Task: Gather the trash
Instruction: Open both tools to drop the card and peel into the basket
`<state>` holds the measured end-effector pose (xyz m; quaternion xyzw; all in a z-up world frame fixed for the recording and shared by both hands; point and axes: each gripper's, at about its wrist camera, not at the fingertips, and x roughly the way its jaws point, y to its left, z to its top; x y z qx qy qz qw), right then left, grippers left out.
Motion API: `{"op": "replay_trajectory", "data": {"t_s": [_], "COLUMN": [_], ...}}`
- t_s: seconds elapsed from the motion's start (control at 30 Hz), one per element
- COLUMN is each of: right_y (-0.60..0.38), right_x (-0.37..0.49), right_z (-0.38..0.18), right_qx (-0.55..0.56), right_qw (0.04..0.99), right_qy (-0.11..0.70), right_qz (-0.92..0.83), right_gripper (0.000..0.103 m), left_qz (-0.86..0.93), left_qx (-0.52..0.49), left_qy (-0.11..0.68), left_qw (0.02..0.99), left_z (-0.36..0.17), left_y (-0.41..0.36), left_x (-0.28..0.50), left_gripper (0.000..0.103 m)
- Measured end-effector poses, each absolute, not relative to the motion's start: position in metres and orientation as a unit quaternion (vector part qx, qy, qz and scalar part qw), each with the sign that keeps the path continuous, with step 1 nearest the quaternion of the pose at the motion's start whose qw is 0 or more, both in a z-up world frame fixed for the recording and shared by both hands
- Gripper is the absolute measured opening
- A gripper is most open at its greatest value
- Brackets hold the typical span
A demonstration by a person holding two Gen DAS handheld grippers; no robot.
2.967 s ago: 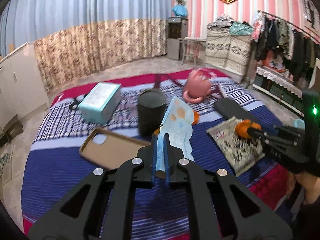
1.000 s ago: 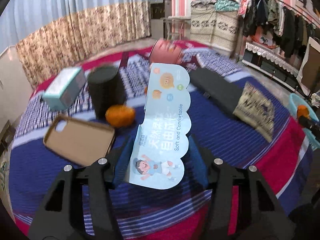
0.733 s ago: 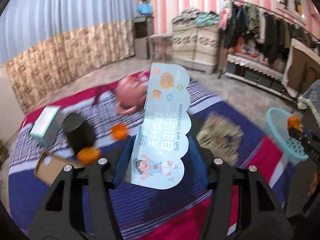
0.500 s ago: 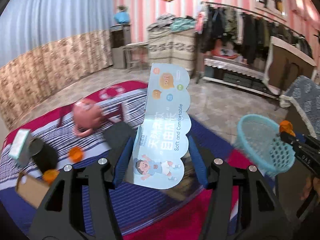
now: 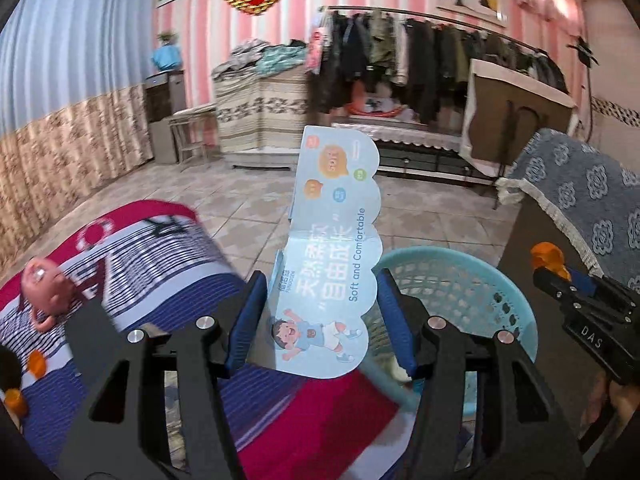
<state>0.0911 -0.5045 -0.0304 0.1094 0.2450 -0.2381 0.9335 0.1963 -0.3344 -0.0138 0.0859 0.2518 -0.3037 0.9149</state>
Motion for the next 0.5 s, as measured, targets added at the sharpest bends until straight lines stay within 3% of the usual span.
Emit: {"op": "replay_trajectory", "data": {"t_s": [0.43,0.5], "right_y": [-0.525,-0.527], "right_x": [0.086,0.087], "right_z": [-0.039,-0.040], "right_qx": [0.122,0.123], "right_qw": [0.926,0.925], "right_qy": [0.250,0.251], "right_qz": [-0.257,-0.258], "right_gripper": [0.031,0.032], "left_qz": [-0.350,-0.355], "left_qx": [0.102,0.097], "left_qy": [0.254,0.256], "left_qw": [0.896,0.894], "left_z": [-0.044,-0.045], "left_y": [-0.403,-0.406], "left_x": [0.199,0.203], "left_gripper": [0.056,0.073]}}
